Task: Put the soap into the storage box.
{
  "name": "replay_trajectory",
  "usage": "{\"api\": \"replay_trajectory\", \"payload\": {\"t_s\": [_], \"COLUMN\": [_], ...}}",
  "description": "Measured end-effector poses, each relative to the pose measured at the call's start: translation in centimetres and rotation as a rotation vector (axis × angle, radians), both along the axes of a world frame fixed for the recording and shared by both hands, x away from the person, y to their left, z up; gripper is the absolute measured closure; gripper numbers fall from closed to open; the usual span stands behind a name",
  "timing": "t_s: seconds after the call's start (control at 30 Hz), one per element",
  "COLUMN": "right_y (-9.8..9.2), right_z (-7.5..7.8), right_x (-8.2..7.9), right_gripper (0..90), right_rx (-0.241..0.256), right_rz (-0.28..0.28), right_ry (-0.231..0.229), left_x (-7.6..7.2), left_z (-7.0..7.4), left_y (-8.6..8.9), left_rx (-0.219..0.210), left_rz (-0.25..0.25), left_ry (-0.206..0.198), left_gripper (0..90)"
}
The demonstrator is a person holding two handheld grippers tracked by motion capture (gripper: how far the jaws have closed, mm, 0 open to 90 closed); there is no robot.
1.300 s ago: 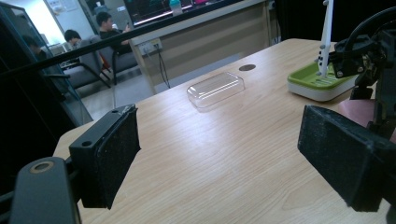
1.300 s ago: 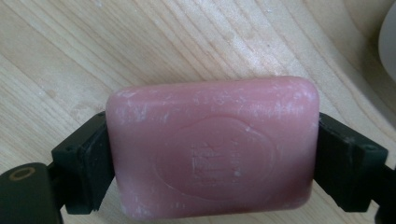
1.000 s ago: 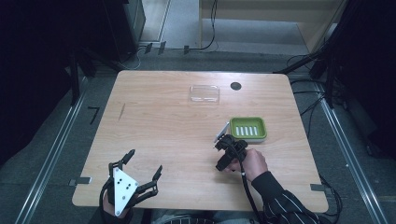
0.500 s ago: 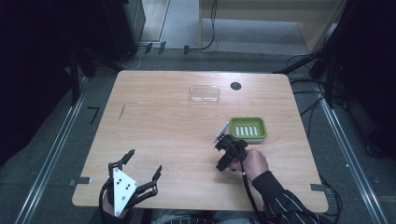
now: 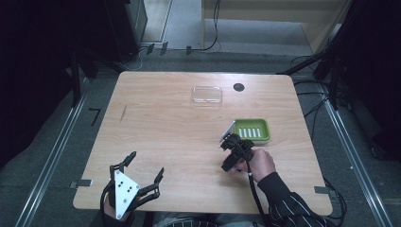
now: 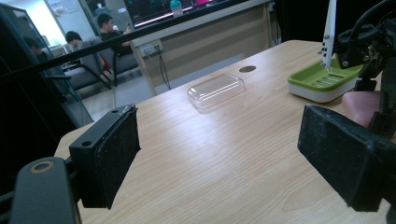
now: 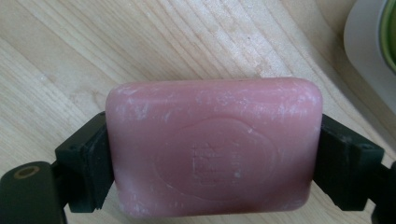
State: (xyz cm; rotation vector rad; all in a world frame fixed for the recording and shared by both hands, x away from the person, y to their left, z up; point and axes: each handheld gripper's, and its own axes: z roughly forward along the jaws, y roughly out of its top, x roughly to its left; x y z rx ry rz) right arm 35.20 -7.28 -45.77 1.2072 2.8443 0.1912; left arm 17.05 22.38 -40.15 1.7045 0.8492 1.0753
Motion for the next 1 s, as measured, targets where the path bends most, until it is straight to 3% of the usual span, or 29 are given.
{"api": "replay_trajectory", "payload": {"t_s": [1.0], "right_y": [-2.2], "right_z": [1.7], "right_x": [0.3], "right_gripper": [13.1], "right_rx": [-0.001], "right_rz": [-0.042], "right_ry": [-0.009], "left_x": [0.0], "left_z": [0.0], "left_y": [0.0], "left_rx": [-0.001], "left_rz": [0.003], "left_ry": [0.001], "left_gripper": [13.1]}}
